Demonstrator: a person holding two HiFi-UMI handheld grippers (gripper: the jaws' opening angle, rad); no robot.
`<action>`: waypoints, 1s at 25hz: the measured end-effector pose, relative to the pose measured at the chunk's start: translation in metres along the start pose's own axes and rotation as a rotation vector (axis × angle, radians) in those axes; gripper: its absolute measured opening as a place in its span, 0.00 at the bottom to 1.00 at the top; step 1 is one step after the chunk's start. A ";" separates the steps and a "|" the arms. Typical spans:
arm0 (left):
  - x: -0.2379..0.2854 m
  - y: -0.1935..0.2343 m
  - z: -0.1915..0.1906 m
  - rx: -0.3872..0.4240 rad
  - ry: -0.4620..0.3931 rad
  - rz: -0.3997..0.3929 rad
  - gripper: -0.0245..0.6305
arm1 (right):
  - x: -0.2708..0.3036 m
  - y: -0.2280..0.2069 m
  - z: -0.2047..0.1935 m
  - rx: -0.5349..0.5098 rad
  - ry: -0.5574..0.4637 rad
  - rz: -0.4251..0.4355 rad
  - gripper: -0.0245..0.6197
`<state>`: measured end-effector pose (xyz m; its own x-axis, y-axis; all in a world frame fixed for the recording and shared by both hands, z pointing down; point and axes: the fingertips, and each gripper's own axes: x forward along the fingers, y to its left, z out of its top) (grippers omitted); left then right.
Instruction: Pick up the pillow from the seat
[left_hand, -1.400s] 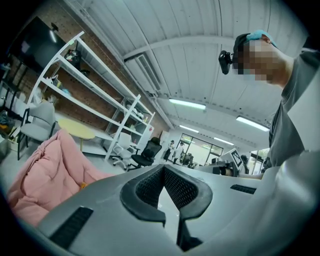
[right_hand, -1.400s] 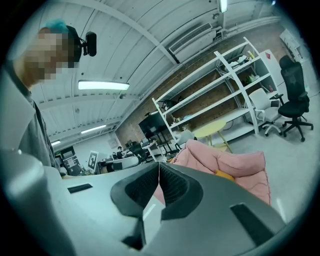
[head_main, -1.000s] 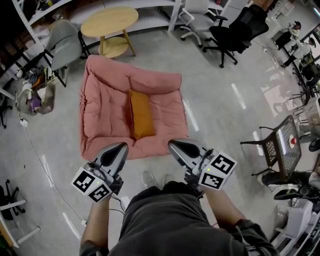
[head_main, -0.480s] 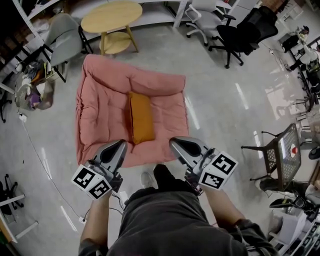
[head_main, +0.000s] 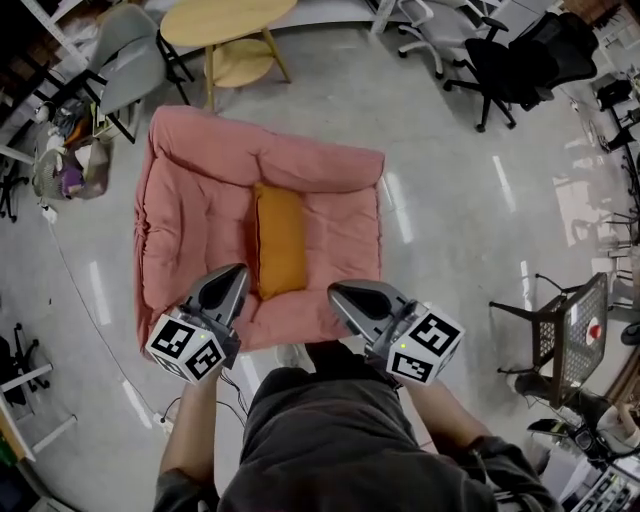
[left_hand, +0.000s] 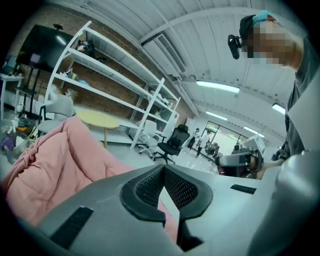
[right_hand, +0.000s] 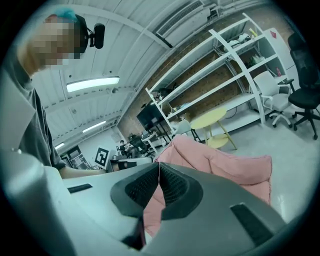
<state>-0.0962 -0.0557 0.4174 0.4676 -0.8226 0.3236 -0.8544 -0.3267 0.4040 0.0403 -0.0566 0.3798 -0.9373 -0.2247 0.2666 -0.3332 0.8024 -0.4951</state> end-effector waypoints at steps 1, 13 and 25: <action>0.009 0.007 -0.004 0.007 0.019 0.016 0.05 | 0.002 -0.008 -0.001 0.010 0.010 0.009 0.06; 0.103 0.118 -0.106 -0.091 0.205 0.147 0.06 | 0.025 -0.091 -0.050 0.122 0.105 0.039 0.06; 0.168 0.190 -0.211 -0.154 0.369 0.141 0.41 | 0.047 -0.125 -0.114 0.231 0.193 0.000 0.06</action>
<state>-0.1319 -0.1581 0.7289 0.4222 -0.6235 0.6581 -0.8851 -0.1266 0.4479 0.0495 -0.1042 0.5484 -0.9080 -0.0976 0.4074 -0.3681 0.6502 -0.6647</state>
